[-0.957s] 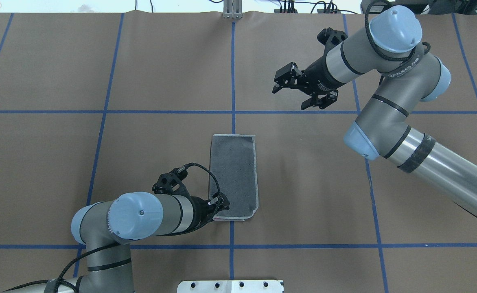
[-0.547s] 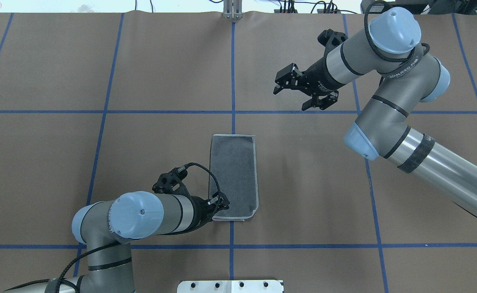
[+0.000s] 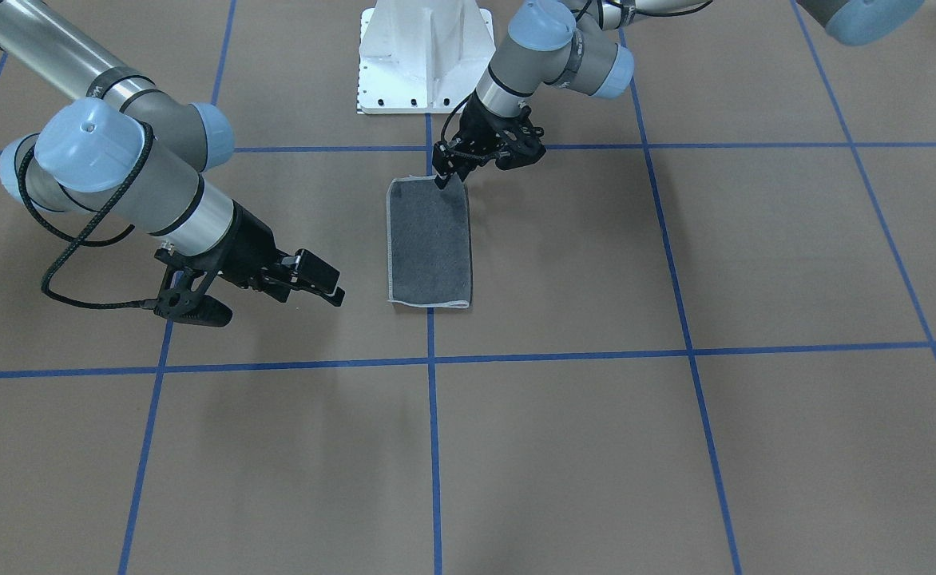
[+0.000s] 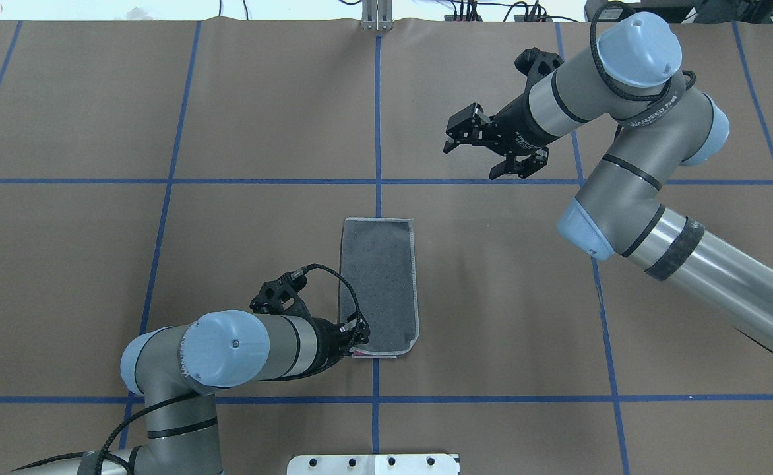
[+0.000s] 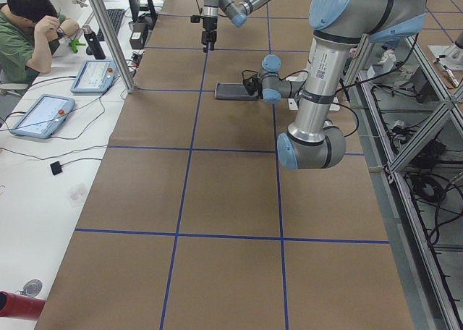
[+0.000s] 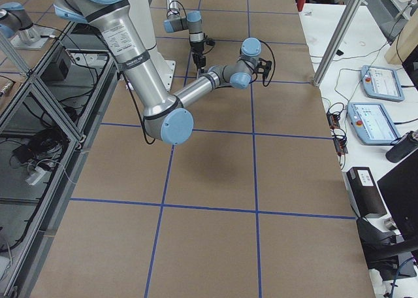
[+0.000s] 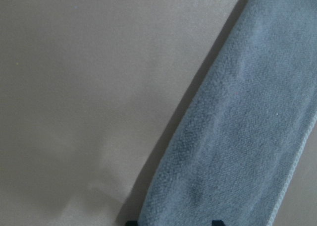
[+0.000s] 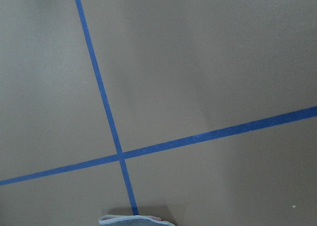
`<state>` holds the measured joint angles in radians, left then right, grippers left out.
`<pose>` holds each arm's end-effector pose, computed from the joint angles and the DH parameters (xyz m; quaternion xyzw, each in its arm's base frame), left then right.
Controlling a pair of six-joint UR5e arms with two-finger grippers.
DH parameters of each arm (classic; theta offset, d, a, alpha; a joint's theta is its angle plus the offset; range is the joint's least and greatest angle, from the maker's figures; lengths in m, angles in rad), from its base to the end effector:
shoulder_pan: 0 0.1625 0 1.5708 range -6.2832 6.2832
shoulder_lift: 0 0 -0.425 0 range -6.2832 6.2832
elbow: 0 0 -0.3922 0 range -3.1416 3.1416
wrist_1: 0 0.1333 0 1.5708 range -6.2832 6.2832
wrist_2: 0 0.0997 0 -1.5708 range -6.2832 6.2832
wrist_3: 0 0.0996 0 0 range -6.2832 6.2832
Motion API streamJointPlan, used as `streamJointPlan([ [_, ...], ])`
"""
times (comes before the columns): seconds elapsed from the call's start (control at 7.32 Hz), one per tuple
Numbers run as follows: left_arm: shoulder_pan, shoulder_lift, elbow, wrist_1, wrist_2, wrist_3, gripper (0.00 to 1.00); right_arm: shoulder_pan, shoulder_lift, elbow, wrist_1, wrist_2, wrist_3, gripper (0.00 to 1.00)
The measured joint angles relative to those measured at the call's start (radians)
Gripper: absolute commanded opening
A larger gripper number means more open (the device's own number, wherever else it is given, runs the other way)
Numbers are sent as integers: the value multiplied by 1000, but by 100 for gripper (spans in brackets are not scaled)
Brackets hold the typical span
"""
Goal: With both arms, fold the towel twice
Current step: 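Grasp the near towel end with the left gripper and fold it toward the far end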
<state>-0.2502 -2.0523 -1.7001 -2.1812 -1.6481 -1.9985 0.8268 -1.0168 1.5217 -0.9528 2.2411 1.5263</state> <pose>0.5944 -0.2815 0.2546 -0.0823 0.5679 -0.2513 0.7795 -0.4082 -0.5490 0.2782 -0.0402 -0.5733 0.1429 0.8058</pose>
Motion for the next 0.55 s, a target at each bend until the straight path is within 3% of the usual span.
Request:
streamJointPlan([
  [0.55, -58, -40, -11, 13, -55, -7, 0, 0, 1, 0, 0, 0, 0, 100],
])
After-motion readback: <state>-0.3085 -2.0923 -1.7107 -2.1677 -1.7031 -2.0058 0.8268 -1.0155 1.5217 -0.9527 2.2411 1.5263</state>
